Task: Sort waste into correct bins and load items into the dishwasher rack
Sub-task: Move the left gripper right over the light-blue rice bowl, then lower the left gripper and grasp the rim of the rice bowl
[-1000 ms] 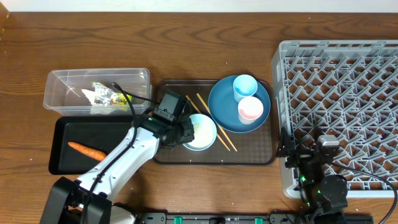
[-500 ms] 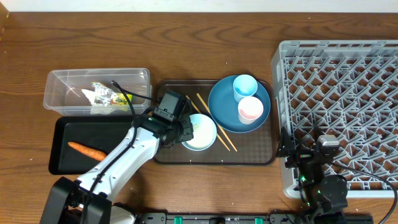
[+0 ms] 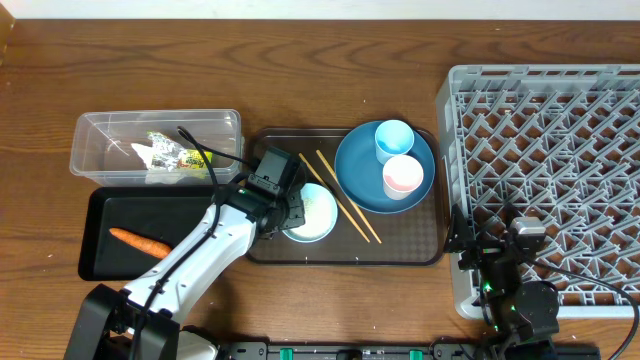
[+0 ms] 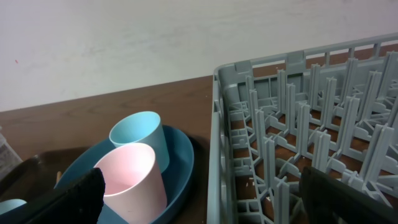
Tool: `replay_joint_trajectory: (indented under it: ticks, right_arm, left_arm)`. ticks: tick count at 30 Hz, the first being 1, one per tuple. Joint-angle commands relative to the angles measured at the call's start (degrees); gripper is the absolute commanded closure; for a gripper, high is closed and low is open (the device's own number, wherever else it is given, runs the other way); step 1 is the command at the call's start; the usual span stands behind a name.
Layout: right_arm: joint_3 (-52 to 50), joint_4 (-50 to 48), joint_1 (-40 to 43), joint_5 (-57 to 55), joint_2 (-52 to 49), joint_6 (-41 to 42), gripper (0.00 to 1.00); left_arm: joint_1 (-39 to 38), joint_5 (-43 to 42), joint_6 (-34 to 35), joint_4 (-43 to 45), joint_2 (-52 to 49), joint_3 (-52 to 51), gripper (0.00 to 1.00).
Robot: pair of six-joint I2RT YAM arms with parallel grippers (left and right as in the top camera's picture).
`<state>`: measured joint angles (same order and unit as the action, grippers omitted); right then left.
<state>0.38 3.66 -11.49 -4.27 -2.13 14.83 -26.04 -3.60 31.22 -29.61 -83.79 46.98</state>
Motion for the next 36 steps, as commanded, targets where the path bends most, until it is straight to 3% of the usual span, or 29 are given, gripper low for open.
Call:
replay_joint_trajectory:
  ticks: [1,12,26,33,36]
  right_arm:
    - [-0.1,0.2,0.1,0.0,-0.1,-0.3,0.01]
    - [-0.1,0.2,0.1,0.0,-0.1,-0.3,0.01]
    - [-0.1,0.2,0.1,0.0,-0.1,-0.3,0.01]
    - [-0.1,0.2,0.1,0.0,-0.1,-0.3,0.01]
    - [-0.1,0.2,0.1,0.0,-0.1,-0.3,0.01]
  left_arm:
    - [0.0,4.8,-1.1,-0.4,0.0,1.3,0.69]
    - [0.0,12.2,-3.4,-2.3,0.0,1.3,0.69]
    - [0.0,12.2,-4.4,-5.6,5.2,6.7,0.69]
    - [-0.2,-2.6,-2.6,-9.6,11.0,8.3,0.69]
    - [-1.6,-5.0,-0.9,-11.3,10.6,8.1,0.69]
